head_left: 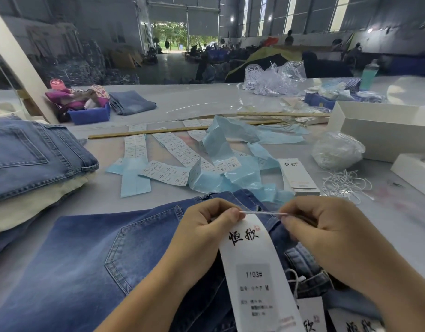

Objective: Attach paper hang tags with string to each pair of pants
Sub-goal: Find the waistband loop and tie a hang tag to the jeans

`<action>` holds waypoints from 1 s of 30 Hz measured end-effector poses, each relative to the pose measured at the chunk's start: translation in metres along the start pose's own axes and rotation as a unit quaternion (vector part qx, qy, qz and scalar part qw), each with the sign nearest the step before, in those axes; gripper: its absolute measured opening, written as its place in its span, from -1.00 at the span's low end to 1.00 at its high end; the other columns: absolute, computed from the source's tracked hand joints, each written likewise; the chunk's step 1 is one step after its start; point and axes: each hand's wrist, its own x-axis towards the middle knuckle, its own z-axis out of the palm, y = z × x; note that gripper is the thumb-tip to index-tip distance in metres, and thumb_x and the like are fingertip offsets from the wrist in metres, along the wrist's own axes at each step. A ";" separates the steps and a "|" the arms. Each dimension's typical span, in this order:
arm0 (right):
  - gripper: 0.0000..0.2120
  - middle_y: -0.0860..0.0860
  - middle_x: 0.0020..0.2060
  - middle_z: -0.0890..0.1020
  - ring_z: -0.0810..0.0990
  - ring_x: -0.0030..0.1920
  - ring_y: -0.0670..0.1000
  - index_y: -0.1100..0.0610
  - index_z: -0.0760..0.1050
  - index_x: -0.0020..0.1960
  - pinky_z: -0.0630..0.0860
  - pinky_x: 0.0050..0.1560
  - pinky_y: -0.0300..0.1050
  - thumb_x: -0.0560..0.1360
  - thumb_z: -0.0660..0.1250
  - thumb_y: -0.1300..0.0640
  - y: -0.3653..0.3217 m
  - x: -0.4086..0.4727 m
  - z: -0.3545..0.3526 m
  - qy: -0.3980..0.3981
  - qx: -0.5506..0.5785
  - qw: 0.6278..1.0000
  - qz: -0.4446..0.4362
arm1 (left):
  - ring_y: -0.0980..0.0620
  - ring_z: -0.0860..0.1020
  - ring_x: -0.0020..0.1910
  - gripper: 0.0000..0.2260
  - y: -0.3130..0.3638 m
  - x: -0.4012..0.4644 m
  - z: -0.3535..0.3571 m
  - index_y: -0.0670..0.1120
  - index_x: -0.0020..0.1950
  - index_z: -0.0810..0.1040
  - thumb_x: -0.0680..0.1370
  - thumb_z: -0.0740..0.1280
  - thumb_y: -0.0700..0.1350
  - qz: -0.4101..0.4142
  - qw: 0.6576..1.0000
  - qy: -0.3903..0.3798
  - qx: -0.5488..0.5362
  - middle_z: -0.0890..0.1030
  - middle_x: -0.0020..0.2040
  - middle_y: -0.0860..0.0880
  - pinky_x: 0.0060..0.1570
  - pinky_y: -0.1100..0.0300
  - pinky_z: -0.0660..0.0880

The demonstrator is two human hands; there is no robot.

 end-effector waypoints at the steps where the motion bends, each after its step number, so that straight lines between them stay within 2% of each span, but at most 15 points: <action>1: -0.86 -0.15 -0.37 0.62 0.56 -0.28 -0.12 -0.05 0.64 -0.23 0.46 -0.28 -0.19 0.47 0.38 0.10 -0.001 -0.001 -0.003 0.024 -0.036 0.999 -0.005 | 0.08 0.58 -0.34 -0.89 0.000 0.000 0.000 0.00 -0.21 0.66 0.48 0.37 -0.05 -0.005 1.000 0.000 -0.009 0.66 -0.29 -0.02 -0.33 0.29 0.47; 4: -0.88 -0.08 -0.35 0.52 0.48 -0.19 -0.02 -0.02 0.70 -0.18 0.40 -0.23 -0.08 0.49 0.40 0.08 -0.002 -0.004 -0.004 0.069 -0.146 0.986 -0.029 | 0.08 0.57 -0.34 -0.89 -0.002 -0.001 0.000 0.00 -0.23 0.67 0.43 0.36 -0.03 -0.007 1.000 -0.003 -0.013 0.66 -0.29 0.01 -0.32 0.29 0.46; 6: -0.88 -0.06 -0.41 0.50 0.49 -0.30 0.08 0.01 0.70 -0.20 0.42 -0.29 -0.06 0.48 0.42 0.06 -0.002 -0.005 -0.003 0.107 -0.171 0.979 -0.019 | 0.09 0.58 -0.33 -0.89 -0.002 -0.002 0.001 0.01 -0.23 0.67 0.43 0.36 -0.02 -0.004 1.000 -0.007 -0.003 0.66 -0.29 0.02 -0.31 0.30 0.46; 8: -0.88 -0.12 -0.54 0.49 0.49 -0.42 -0.02 0.00 0.68 -0.24 0.44 -0.39 -0.14 0.47 0.43 0.04 -0.002 -0.005 -0.002 0.141 -0.124 0.982 0.006 | 0.11 0.58 -0.34 -0.89 -0.002 -0.003 0.001 0.00 -0.23 0.66 0.42 0.37 -0.01 0.000 1.000 -0.014 0.012 0.66 -0.30 0.02 -0.32 0.32 0.46; 10: -0.89 -0.17 -0.58 0.49 0.49 -0.47 -0.13 -0.01 0.67 -0.23 0.44 -0.42 -0.26 0.46 0.43 0.06 -0.002 -0.004 0.001 0.166 -0.067 0.984 0.017 | 0.12 0.58 -0.35 -0.88 0.000 -0.005 0.003 0.00 -0.22 0.65 0.42 0.36 0.00 0.000 0.999 -0.023 0.036 0.66 -0.32 0.03 -0.33 0.33 0.45; 12: -0.90 -0.15 -0.50 0.60 0.55 -0.45 -0.12 -0.02 0.67 -0.21 0.53 -0.36 -0.19 0.46 0.42 0.12 -0.002 -0.002 0.005 0.187 -0.018 0.982 0.030 | 0.13 0.59 -0.35 -0.88 0.000 -0.007 0.003 0.01 -0.22 0.64 0.43 0.34 0.01 -0.002 0.997 -0.037 0.061 0.66 -0.33 0.03 -0.33 0.33 0.45; 14: -0.85 -0.08 -0.38 0.68 0.61 -0.42 0.02 0.01 0.67 -0.17 0.61 -0.36 -0.04 0.47 0.38 0.22 -0.002 -0.001 0.007 0.192 0.101 0.974 0.070 | 0.15 0.58 -0.35 -0.88 0.000 -0.009 0.003 0.04 -0.22 0.63 0.45 0.32 0.00 -0.002 0.995 -0.048 0.088 0.66 -0.33 0.05 -0.31 0.33 0.45; 15: -0.80 -0.03 -0.33 0.70 0.64 -0.38 0.06 0.03 0.68 -0.17 0.63 -0.35 -0.02 0.48 0.35 0.27 -0.002 0.000 0.008 0.191 0.192 0.958 0.090 | 0.16 0.57 -0.35 -0.88 0.000 -0.010 0.003 0.04 -0.22 0.63 0.47 0.33 -0.01 0.000 0.993 -0.054 0.103 0.65 -0.33 0.07 -0.31 0.35 0.44; 17: -0.76 0.06 -0.28 0.71 0.67 -0.31 0.06 0.06 0.69 -0.20 0.64 -0.30 -0.15 0.50 0.33 0.32 -0.004 0.003 0.008 0.200 0.363 0.902 0.120 | 0.16 0.56 -0.36 -0.88 0.000 -0.011 0.005 0.04 -0.22 0.62 0.49 0.34 -0.02 0.004 0.990 -0.066 0.125 0.63 -0.34 0.08 -0.31 0.35 0.44; 19: -0.73 0.07 -0.33 0.69 0.67 -0.31 0.01 0.07 0.68 -0.26 0.63 -0.25 -0.17 0.51 0.33 0.32 -0.006 0.007 0.011 0.219 0.475 0.842 0.134 | 0.16 0.56 -0.35 -0.88 -0.001 -0.011 0.006 0.04 -0.20 0.62 0.49 0.33 0.01 0.008 0.987 -0.072 0.146 0.63 -0.33 0.05 -0.30 0.33 0.46; 23: -0.70 0.08 -0.39 0.63 0.63 -0.38 -0.01 0.14 0.57 -0.27 0.64 -0.28 -0.09 0.53 0.21 0.40 -0.008 0.012 0.017 0.222 0.618 0.737 0.160 | 0.19 0.54 -0.38 -0.86 -0.003 -0.010 0.006 0.04 -0.19 0.63 0.56 0.35 -0.06 0.011 0.983 -0.082 0.166 0.63 -0.35 0.09 -0.33 0.35 0.43; 25: -0.71 0.07 -0.43 0.60 0.56 -0.44 -0.02 0.14 0.51 -0.25 0.58 -0.39 -0.15 0.52 0.15 0.39 -0.009 0.012 0.016 0.210 0.666 0.693 0.180 | 0.21 0.51 -0.40 -0.85 -0.004 -0.011 0.007 0.04 -0.19 0.63 0.57 0.35 -0.08 0.011 0.981 -0.086 0.173 0.61 -0.37 0.12 -0.35 0.37 0.40; 26: -0.73 0.07 -0.45 0.57 0.51 -0.48 -0.03 0.13 0.49 -0.24 0.51 -0.48 -0.20 0.51 0.14 0.39 -0.009 0.011 0.015 0.200 0.676 0.684 0.185 | 0.21 0.51 -0.39 -0.86 -0.004 -0.010 0.007 0.03 -0.18 0.63 0.57 0.34 -0.07 0.012 0.981 -0.088 0.174 0.61 -0.36 0.12 -0.34 0.36 0.40; 28: -0.79 0.08 -0.45 0.53 0.39 -0.54 -0.06 0.15 0.46 -0.16 0.32 -0.61 -0.25 0.50 0.14 0.38 -0.010 0.008 0.012 0.164 0.667 0.703 0.184 | 0.20 0.53 -0.37 -0.88 -0.004 -0.009 0.007 0.04 -0.16 0.63 0.54 0.34 -0.02 0.014 0.981 -0.089 0.169 0.63 -0.34 0.11 -0.32 0.35 0.42; 30: -0.84 0.14 -0.41 0.55 0.28 -0.60 -0.07 0.21 0.46 -0.05 0.21 -0.66 -0.28 0.50 0.16 0.38 -0.009 0.003 0.009 0.107 0.616 0.761 0.176 | 0.18 0.57 -0.32 -0.90 -0.004 -0.007 0.007 0.03 -0.14 0.64 0.51 0.34 -0.02 0.004 0.986 -0.094 0.138 0.65 -0.30 0.09 -0.28 0.34 0.45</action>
